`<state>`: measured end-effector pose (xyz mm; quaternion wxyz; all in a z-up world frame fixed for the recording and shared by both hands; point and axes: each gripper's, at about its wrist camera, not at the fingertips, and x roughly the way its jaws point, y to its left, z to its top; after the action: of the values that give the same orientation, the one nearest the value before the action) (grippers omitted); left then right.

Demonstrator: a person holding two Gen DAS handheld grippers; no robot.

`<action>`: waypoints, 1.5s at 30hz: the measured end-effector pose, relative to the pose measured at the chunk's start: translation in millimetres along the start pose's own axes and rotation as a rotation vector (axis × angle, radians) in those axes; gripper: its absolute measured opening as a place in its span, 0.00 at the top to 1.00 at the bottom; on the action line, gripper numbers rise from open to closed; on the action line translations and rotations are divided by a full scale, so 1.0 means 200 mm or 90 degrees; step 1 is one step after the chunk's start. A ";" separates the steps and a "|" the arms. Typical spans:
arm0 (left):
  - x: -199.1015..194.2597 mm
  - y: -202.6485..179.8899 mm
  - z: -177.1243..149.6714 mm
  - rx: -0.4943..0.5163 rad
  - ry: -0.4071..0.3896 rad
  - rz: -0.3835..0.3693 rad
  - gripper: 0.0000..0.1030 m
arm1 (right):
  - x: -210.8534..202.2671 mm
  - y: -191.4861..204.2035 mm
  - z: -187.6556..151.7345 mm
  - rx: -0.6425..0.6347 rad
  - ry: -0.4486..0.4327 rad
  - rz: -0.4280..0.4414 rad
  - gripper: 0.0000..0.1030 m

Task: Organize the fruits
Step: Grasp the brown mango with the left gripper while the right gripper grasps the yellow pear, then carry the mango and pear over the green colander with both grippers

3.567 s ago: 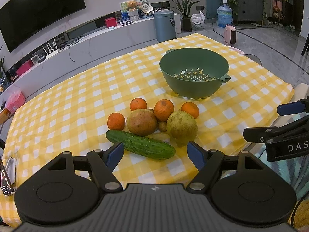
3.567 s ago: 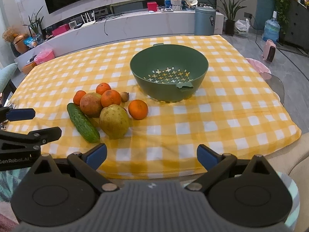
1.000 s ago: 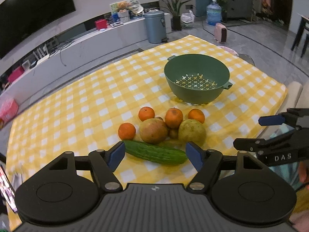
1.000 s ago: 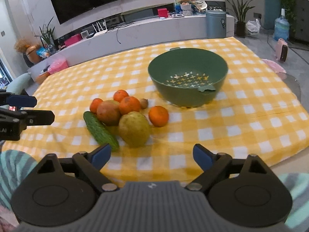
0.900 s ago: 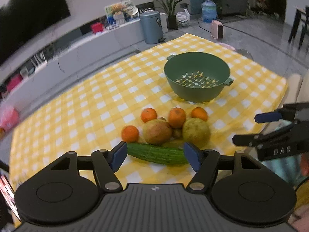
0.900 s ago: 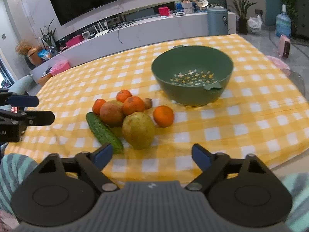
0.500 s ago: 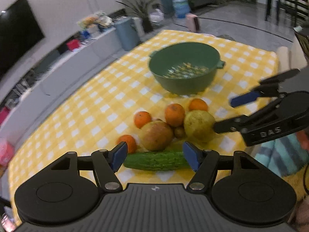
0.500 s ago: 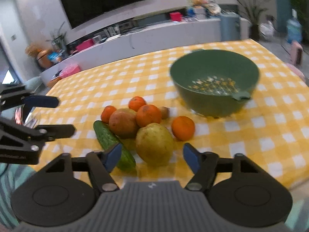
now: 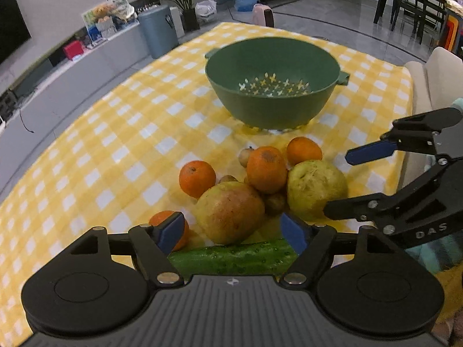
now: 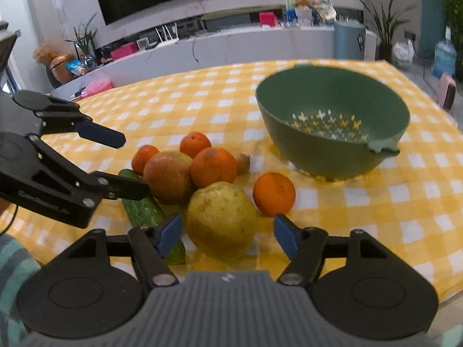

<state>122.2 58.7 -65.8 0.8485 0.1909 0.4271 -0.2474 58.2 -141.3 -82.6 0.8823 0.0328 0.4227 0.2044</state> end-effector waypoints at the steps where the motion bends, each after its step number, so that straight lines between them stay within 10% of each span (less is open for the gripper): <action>1: 0.03 0.01 0.00 -0.002 0.002 -0.003 0.14 | 0.01 -0.01 0.00 0.009 0.006 0.003 0.33; 25: 0.25 0.07 0.00 -0.048 0.006 -0.039 0.21 | 0.15 -0.04 0.03 0.028 0.039 0.037 0.40; 45: 0.08 0.00 0.07 -0.084 0.029 0.070 0.22 | 0.00 -0.10 0.03 0.036 -0.002 0.040 0.40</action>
<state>138.3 46.7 -71.4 0.8616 0.1629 0.4505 -0.1676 69.6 -159.6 -82.5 0.8749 0.0716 0.4256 0.2199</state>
